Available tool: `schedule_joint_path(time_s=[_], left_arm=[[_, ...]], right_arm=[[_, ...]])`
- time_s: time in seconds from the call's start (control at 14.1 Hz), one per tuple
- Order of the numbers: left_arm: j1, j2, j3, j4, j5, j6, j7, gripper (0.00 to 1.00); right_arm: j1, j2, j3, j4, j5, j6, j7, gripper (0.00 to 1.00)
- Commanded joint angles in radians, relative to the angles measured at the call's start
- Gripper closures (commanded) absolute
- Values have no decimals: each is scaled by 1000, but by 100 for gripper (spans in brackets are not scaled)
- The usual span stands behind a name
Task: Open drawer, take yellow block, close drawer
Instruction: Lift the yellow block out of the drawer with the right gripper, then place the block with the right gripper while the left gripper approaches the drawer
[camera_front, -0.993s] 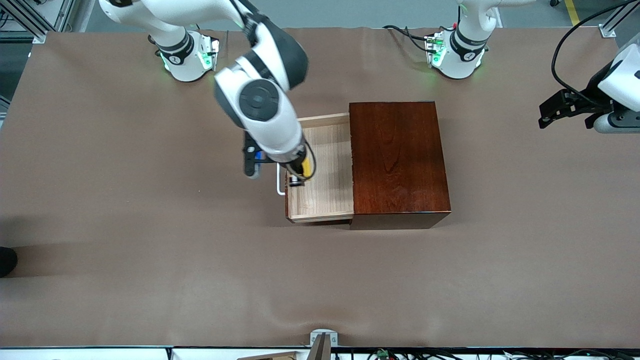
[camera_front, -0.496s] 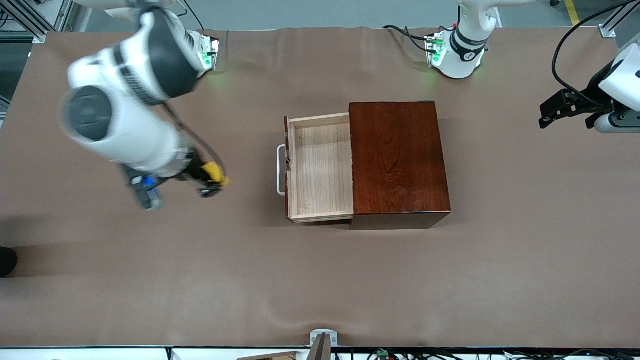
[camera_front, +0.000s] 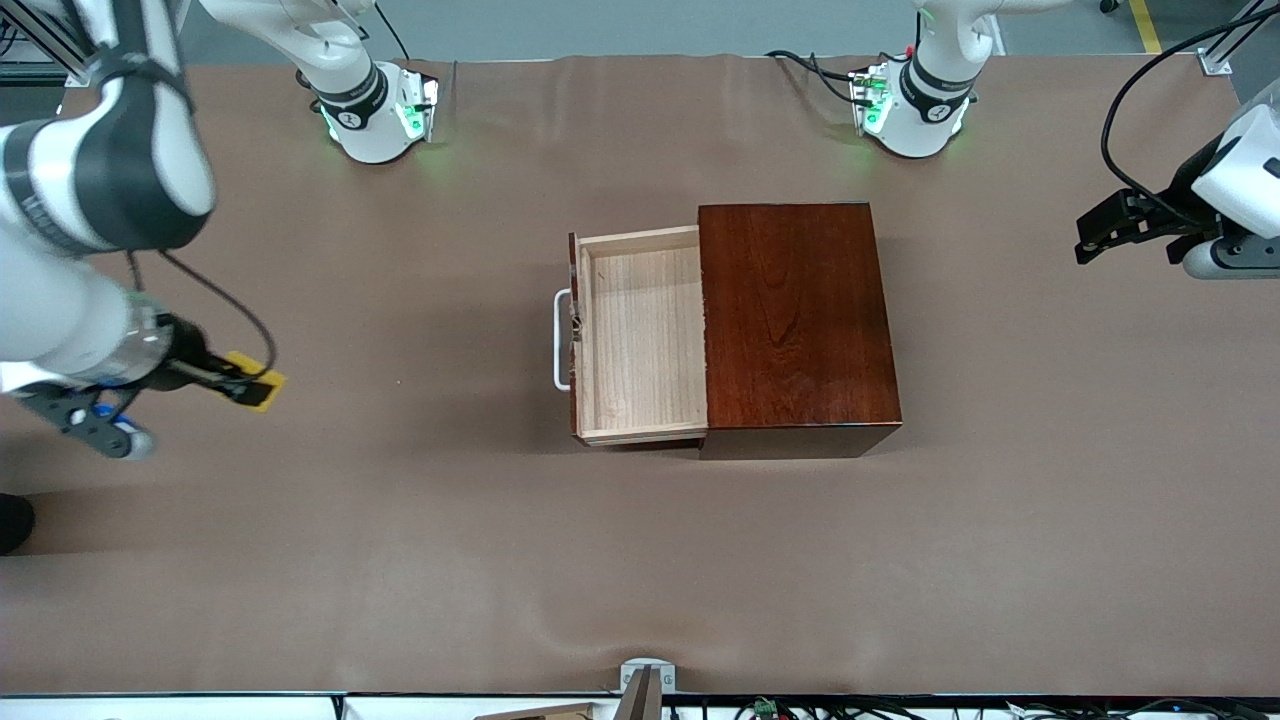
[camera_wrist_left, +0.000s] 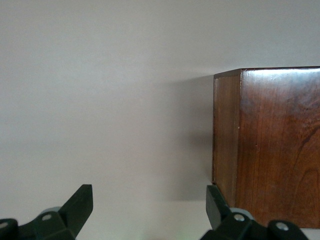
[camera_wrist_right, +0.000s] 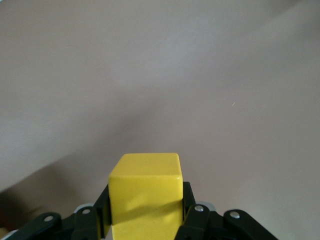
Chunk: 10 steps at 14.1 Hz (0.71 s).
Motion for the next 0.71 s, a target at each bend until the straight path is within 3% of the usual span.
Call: schedule_joint_path(time_s=[0.0, 0.35, 0.64], left_arm=[[-11, 14, 0, 39, -17, -20, 12, 0], [1, 47, 4, 55, -21, -19, 15, 0], [56, 105, 5, 75, -23, -19, 14, 0]], right_arm=[[-99, -111, 25, -243, -10, 151, -163, 95], [-262, -119, 25, -487, -3, 453, -482, 94], [-397, -7, 25, -528, 2, 606, -686, 94]])
